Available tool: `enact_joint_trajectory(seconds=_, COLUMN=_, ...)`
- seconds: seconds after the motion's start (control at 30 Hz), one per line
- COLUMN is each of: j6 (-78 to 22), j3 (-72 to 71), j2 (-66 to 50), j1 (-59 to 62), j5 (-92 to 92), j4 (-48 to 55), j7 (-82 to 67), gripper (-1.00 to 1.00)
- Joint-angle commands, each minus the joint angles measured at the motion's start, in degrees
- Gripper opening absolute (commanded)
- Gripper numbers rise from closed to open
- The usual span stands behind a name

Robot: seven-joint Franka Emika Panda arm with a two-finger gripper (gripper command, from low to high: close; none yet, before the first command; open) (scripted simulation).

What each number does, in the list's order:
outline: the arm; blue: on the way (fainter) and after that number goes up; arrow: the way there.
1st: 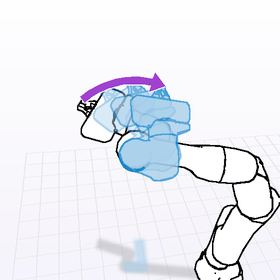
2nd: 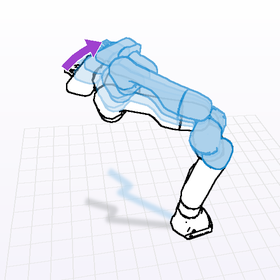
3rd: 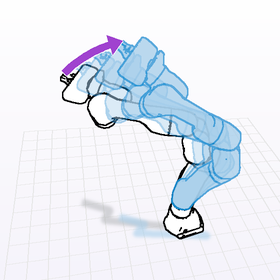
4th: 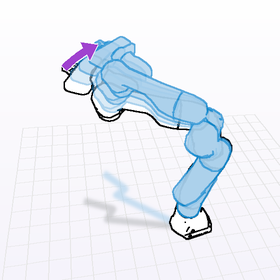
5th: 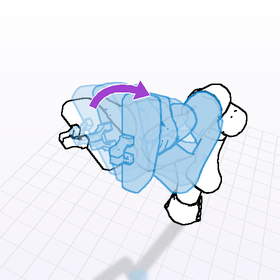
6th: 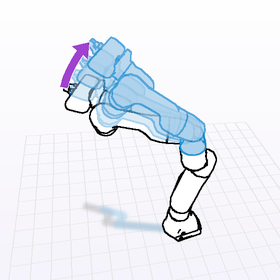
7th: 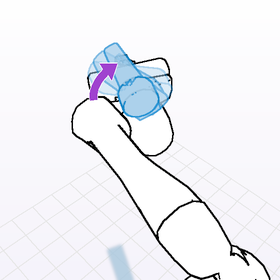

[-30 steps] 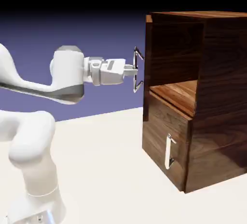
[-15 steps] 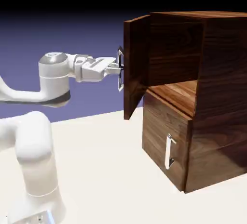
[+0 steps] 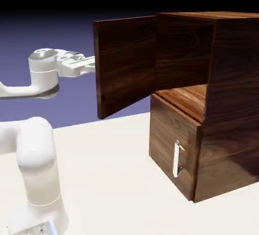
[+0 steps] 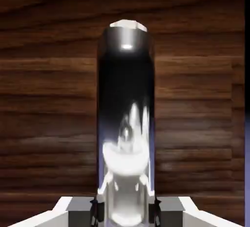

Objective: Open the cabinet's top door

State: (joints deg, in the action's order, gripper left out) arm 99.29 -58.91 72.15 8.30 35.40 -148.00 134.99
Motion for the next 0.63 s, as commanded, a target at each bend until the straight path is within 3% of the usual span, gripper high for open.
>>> enact_joint_trajectory(seconds=0.0, j6=-2.3, j3=-1.5, j2=-0.5, j1=1.6, j5=-1.1, j4=2.1, j7=-0.1, gripper=-1.00)
enact_joint_trajectory(seconds=0.57, j6=-32.5, j3=-18.4, j2=-1.4, j1=30.2, j5=-11.1, j4=35.9, j7=-4.2, gripper=-1.00)
enact_joint_trajectory(seconds=0.6, j6=-32.5, j3=-18.4, j2=-1.4, j1=30.2, j5=-11.1, j4=35.9, j7=-4.2, gripper=1.00)
